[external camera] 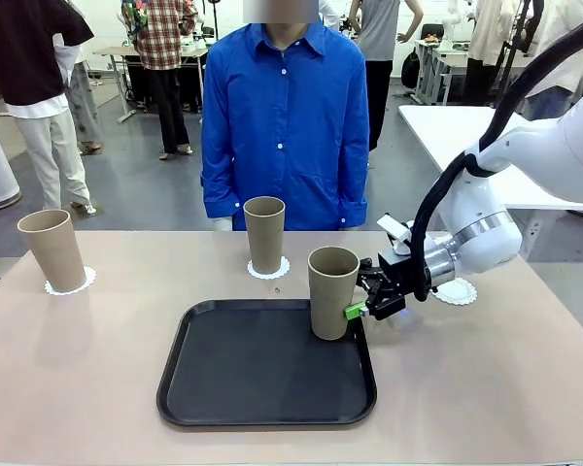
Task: Place coasters on the table and set cups on them.
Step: Take one Reusable plastic cup from the Flat Tray and place it on a coaster set by the human.
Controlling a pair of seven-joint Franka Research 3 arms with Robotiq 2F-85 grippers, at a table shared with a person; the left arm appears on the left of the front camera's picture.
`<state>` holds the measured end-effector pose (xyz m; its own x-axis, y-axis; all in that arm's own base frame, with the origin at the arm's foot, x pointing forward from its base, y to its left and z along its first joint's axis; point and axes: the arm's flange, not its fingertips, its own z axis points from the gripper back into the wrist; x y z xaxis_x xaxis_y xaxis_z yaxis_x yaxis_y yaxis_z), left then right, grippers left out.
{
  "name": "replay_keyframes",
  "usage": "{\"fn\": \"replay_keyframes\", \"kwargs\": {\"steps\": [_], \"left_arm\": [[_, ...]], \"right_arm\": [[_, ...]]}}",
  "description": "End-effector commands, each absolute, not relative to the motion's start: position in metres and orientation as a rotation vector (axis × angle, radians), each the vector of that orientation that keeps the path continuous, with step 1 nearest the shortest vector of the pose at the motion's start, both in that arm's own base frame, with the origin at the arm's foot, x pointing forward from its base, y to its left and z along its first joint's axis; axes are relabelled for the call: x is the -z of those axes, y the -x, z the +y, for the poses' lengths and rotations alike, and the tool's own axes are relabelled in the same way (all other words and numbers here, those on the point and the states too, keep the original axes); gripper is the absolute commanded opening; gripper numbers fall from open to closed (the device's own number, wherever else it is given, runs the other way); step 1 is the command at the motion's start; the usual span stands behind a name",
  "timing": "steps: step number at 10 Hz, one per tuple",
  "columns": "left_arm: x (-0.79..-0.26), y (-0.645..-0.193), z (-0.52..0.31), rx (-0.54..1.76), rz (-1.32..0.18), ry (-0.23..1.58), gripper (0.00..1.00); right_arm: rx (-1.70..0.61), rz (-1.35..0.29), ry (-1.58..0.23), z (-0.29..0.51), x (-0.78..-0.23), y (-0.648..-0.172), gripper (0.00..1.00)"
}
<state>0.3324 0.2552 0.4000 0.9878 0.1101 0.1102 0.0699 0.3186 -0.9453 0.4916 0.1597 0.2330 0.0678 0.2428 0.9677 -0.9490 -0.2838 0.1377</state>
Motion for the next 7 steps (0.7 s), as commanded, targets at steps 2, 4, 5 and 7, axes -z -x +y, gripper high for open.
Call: {"fn": "replay_keyframes", "kwargs": {"steps": [2, 4, 5, 7], "left_arm": [[-0.402, -0.332, 0.256, -0.033, -0.174, 1.256, 1.00], [-0.402, -0.332, 0.256, -0.033, -0.174, 1.256, 1.00], [-0.402, -0.332, 0.256, -0.033, -0.174, 1.256, 1.00], [-0.402, -0.332, 0.256, -0.033, -0.174, 1.256, 1.00]], "right_arm": [[-1.442, -0.758, -1.336, 0.170, -0.230, -0.496, 1.00], [-1.459, -0.749, -1.336, 0.176, -0.229, -0.495, 1.00], [-1.469, -0.746, -1.327, 0.180, -0.229, -0.496, 1.00], [-1.472, -0.738, -1.327, 0.188, -0.227, -0.498, 1.00]]}}
